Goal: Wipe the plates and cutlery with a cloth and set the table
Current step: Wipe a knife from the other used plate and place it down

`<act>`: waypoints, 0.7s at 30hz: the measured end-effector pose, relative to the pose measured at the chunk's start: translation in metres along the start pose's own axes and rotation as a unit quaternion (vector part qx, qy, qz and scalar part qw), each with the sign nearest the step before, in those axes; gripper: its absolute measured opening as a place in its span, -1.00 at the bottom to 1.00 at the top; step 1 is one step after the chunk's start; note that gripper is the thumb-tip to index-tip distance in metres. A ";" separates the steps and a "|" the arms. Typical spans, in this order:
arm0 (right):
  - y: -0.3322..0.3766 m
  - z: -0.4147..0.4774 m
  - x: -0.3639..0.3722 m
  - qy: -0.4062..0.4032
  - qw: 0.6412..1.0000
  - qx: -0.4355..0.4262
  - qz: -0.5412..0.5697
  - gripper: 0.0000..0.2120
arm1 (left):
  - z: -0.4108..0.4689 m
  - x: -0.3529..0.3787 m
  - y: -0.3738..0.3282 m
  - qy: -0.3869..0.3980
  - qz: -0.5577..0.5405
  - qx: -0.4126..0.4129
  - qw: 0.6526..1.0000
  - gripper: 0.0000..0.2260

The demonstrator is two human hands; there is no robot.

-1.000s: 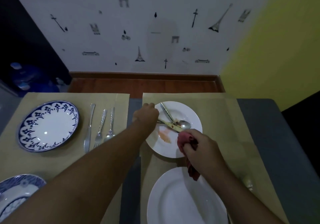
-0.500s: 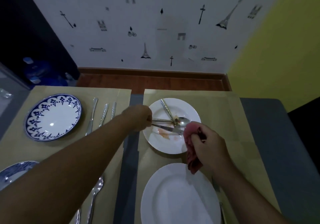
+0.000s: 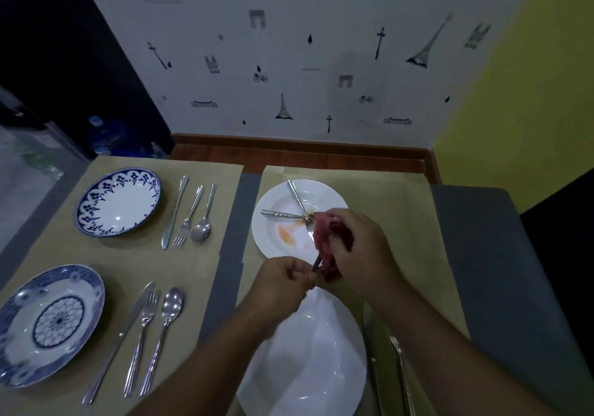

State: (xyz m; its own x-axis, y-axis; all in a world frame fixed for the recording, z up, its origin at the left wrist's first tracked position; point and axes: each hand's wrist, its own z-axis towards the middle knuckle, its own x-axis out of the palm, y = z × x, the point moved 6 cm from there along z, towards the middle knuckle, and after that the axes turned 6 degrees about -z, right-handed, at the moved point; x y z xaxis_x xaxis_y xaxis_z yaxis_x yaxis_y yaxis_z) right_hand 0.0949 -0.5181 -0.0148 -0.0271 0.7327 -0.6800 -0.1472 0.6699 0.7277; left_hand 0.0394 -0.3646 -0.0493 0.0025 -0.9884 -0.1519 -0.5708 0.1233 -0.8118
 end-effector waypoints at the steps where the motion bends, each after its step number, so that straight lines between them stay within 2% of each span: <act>1: 0.002 -0.006 0.000 0.006 0.999 -0.042 -0.027 -0.68 | -0.003 0.003 0.001 -0.004 -0.011 0.000 1.000 -0.89; 3: 0.002 -0.019 0.004 0.028 0.993 -0.090 -0.071 -0.75 | -0.008 0.011 0.002 -0.002 -0.035 0.002 0.999 -0.89; 8: -0.009 -0.023 0.001 0.014 0.990 -0.096 -0.099 -0.82 | -0.021 0.026 0.006 -0.001 -0.049 0.022 0.999 -0.86; 13: 0.002 -0.001 -0.016 -0.003 0.983 -0.140 -0.117 -0.72 | -0.032 0.029 0.008 -0.030 -0.054 0.029 0.998 -0.84; 17: -0.014 0.007 -0.022 0.000 0.985 -0.090 -0.146 -0.70 | -0.034 0.020 0.004 -0.064 -0.039 0.044 0.996 -0.86; 21: 0.008 -0.036 -0.006 0.031 0.971 -0.173 -0.161 -0.71 | -0.031 0.016 0.009 -0.057 -0.051 0.041 0.996 -0.83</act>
State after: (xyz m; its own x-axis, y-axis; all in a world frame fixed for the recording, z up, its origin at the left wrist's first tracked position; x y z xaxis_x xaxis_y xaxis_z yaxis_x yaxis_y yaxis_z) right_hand 0.0580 -0.5215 -0.0078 0.0173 0.4754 -0.8796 -0.4813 0.7751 0.4094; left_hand 0.0085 -0.3819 -0.0415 0.1518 -0.9804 -0.1259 -0.4946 0.0350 -0.8684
